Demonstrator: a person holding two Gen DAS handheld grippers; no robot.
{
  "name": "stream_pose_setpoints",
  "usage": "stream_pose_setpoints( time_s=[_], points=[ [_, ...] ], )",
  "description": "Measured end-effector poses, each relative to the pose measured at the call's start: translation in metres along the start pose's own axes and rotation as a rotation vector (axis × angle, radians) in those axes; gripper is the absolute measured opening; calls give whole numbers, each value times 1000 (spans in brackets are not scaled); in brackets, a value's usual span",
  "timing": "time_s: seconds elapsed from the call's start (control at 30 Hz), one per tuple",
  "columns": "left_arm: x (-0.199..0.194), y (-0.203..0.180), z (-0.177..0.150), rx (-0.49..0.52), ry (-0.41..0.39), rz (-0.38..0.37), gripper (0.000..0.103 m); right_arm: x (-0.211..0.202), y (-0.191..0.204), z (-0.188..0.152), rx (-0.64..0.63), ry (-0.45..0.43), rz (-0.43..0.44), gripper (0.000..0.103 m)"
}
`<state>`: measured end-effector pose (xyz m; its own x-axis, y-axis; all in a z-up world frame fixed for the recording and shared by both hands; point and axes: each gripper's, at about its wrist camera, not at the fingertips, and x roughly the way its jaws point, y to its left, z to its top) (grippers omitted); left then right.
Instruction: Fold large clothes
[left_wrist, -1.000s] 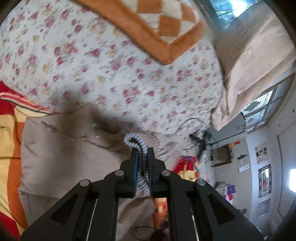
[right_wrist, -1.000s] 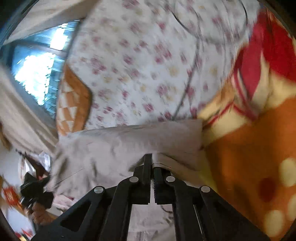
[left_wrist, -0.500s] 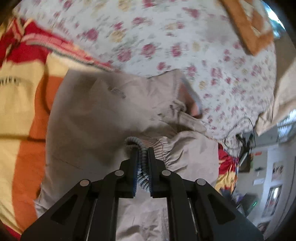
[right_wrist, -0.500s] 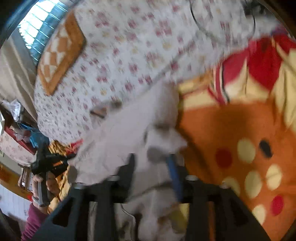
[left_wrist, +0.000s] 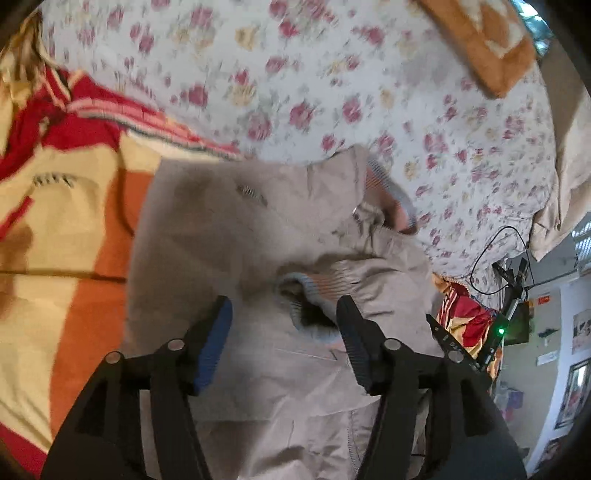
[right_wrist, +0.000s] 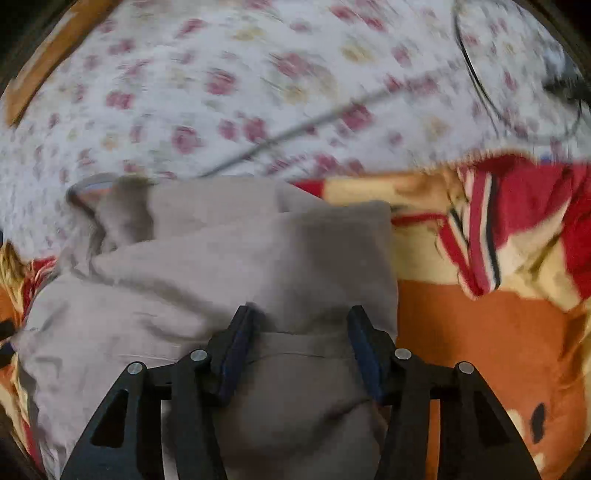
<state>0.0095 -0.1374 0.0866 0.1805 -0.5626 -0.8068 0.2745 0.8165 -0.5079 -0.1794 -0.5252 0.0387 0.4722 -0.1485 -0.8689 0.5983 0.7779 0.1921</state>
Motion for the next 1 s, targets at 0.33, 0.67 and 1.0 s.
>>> stream_pose_setpoints(
  time_s=[0.33,0.67,1.0],
  points=[
    [18,-61,-21,180,-50,11,70,-81,18,-22,-108,-85,100,57],
    [74,-28,-18,140,19,165,74,-43,23,-40,-177,-7,5,54],
    [27,-25,-45,138,-20,160,74,-38,23,-77,-268,64,-50,58]
  ],
)
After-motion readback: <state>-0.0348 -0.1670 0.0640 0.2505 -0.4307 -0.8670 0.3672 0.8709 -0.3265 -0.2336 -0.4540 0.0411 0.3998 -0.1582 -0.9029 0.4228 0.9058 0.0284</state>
